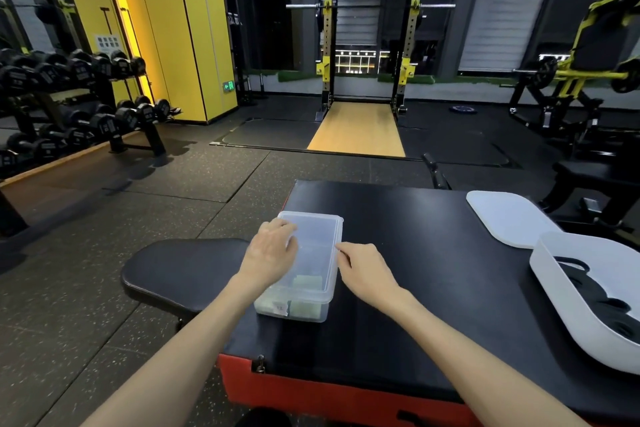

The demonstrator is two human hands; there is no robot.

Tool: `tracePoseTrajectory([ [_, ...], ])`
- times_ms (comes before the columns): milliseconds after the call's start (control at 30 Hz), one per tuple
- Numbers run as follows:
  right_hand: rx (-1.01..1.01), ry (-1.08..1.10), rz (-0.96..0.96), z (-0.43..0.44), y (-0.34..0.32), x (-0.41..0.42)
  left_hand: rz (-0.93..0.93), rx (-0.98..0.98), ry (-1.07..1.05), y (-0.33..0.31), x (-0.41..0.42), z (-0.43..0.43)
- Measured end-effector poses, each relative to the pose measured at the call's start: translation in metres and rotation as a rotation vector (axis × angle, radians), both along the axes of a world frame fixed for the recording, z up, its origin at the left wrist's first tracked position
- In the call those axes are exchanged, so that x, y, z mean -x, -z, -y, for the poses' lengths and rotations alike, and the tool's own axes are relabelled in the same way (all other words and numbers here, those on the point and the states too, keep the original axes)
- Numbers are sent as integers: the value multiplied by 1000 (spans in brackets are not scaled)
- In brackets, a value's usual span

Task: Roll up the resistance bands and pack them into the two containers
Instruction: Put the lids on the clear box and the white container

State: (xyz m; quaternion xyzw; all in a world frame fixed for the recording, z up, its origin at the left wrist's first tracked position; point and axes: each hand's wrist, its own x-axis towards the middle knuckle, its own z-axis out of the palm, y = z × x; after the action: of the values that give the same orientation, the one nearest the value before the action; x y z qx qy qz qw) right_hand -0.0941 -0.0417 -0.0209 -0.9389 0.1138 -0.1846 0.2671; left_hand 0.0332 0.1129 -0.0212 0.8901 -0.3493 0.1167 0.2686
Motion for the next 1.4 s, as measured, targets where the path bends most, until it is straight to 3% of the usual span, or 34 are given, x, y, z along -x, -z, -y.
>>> tracePoseTrajectory([
  [233,222,47,74,74,-43,20,86,26,160,-26,42,88],
  [533,265,224,56,184,-52,96,43,7,300,-44,89,203],
  [800,155,399,-77,296,-58,124,-260,43,377,-57,117,303],
  [1067,86,486,-215,436,-57,113,-407,2,303,-35,95,427],
  [1400,-77,590,-417,549,8,80,-513,-92,135,32,46,527],
])
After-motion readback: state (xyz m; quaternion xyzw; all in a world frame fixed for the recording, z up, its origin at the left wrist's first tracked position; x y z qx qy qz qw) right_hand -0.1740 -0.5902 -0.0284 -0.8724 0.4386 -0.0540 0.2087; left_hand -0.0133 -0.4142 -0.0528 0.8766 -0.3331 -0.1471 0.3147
